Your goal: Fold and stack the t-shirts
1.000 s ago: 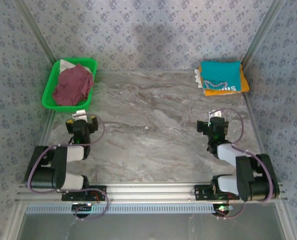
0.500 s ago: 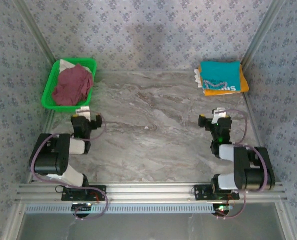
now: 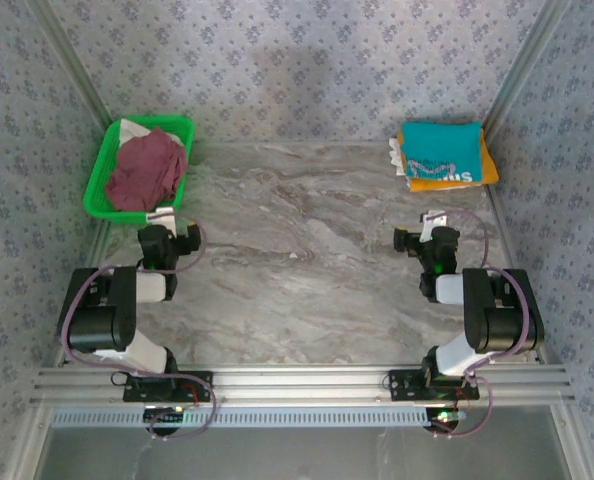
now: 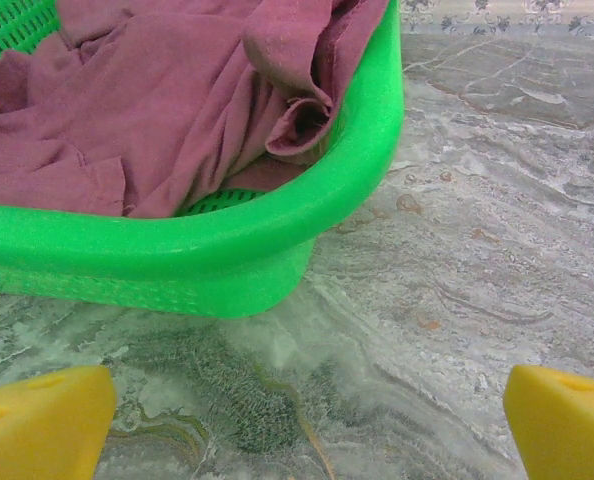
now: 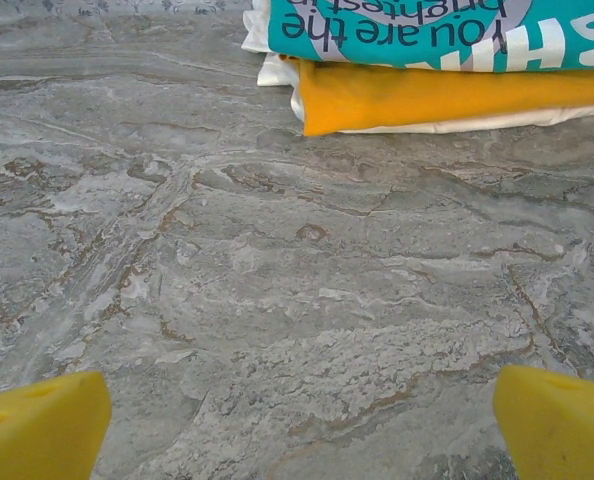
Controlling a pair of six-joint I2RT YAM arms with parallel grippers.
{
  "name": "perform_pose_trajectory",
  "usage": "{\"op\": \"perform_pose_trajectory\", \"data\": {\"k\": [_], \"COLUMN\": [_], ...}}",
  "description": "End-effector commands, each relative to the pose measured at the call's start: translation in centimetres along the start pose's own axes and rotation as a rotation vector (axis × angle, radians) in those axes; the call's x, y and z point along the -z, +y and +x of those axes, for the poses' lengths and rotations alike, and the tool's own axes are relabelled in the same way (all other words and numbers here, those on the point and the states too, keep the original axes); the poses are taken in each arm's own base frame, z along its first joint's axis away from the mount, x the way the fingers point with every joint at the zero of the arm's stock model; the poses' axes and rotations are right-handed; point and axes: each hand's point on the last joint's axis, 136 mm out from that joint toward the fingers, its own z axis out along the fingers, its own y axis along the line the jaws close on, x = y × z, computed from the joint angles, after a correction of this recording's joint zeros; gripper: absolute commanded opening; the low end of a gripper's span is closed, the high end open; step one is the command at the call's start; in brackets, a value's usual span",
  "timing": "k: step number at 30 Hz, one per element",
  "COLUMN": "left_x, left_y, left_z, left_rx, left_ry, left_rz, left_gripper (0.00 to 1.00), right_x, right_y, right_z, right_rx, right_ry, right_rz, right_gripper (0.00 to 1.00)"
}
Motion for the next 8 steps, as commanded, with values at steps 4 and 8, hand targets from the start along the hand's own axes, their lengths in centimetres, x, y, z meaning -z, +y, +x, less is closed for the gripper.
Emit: {"op": "perform_pose_trajectory", "data": {"k": [4, 8], "left_x": [0.17, 0.18], "left_y": [-0.18, -0.19], "left_z": [-0.20, -0.19], "left_rx": [0.014, 0.014], "left_ry": [-0.004, -0.005], "left_rz": [0.012, 0.013], "left_gripper": [1.00, 1.00], "right_x": [-0.19, -0.14], "right_y": [-0.19, -0.19], "right_z": [-0.69, -0.75], "right_rx": [0.000, 0.002], "right_ry": [-0.011, -0.015], "right_rz": [0.002, 0.003], "right_gripper": [1.00, 1.00]}}
